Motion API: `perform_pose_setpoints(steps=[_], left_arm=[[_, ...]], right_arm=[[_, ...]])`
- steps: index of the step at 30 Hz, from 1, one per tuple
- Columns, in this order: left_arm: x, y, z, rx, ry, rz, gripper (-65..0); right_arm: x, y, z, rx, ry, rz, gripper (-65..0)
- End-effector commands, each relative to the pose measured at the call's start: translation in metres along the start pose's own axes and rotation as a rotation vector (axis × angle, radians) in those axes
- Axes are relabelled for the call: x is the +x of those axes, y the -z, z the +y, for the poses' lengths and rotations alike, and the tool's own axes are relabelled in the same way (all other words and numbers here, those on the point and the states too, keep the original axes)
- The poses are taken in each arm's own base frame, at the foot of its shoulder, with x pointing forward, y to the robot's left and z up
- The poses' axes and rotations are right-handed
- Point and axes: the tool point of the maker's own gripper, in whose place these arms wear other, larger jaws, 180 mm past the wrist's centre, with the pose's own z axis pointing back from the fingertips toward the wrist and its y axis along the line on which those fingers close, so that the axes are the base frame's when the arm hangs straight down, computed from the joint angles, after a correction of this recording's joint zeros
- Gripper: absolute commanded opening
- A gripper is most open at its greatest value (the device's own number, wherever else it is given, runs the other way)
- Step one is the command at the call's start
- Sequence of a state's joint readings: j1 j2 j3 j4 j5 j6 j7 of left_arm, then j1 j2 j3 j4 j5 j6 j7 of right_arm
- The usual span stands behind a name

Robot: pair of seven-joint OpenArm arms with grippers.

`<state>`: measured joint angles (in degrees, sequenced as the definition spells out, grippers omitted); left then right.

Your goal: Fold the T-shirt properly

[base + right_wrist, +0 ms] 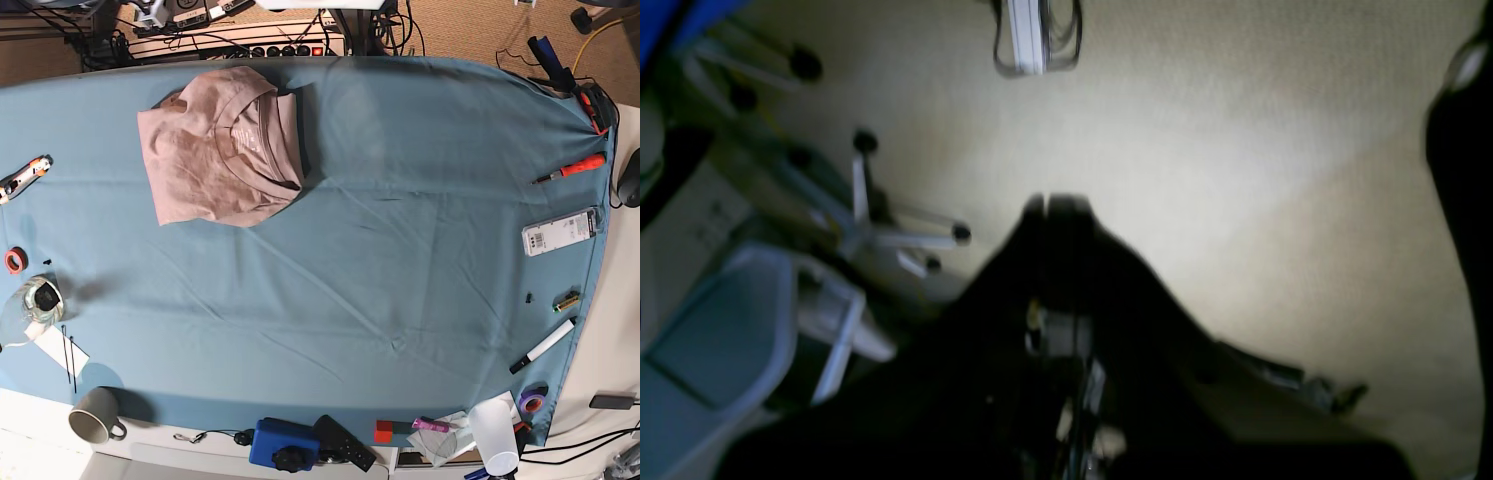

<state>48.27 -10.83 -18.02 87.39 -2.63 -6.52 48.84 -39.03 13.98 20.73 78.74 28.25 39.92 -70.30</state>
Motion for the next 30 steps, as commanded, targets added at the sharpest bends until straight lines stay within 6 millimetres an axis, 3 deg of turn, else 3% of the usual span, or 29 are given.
perform_pose_setpoints(steps=[1, 7, 14, 18, 22, 27, 30], left_arm=[[-0.008, 0.005, 0.002, -0.002, 0.008, 0.026, -65.0], [-0.008, 0.040, -0.004, -0.041, -0.004, 0.053, -65.0], [0.020, 0.068, -0.010, -0.065, -0.040, -0.049, -65.0], [0.044, 0.081, -0.015, -0.081, -0.074, -0.177, -65.0], [0.052, 0.098, -0.025, -0.106, -0.116, -0.179, -65.0], [0.061, 0.113, -0.033, -0.110, -0.114, -0.183, -65.0], [0.071, 0.117, -0.024, -0.028, -0.120, -0.217, -65.0]], right_arm=[[-0.002, -0.001, -0.010, -0.017, -0.010, 0.017, -65.0], [0.009, 0.022, -0.025, -0.015, -0.011, 0.061, -65.0], [0.036, 0.042, -0.034, -0.032, -0.018, -0.021, -65.0], [0.058, 0.053, -0.030, -0.027, -0.032, -0.100, -65.0], [0.088, 0.065, -0.018, -0.002, -0.022, -0.237, -65.0], [0.108, 0.078, -0.038, -0.153, 0.032, -0.298, -65.0], [0.118, 0.080, -0.053, -0.257, 0.030, -0.307, -65.0]])
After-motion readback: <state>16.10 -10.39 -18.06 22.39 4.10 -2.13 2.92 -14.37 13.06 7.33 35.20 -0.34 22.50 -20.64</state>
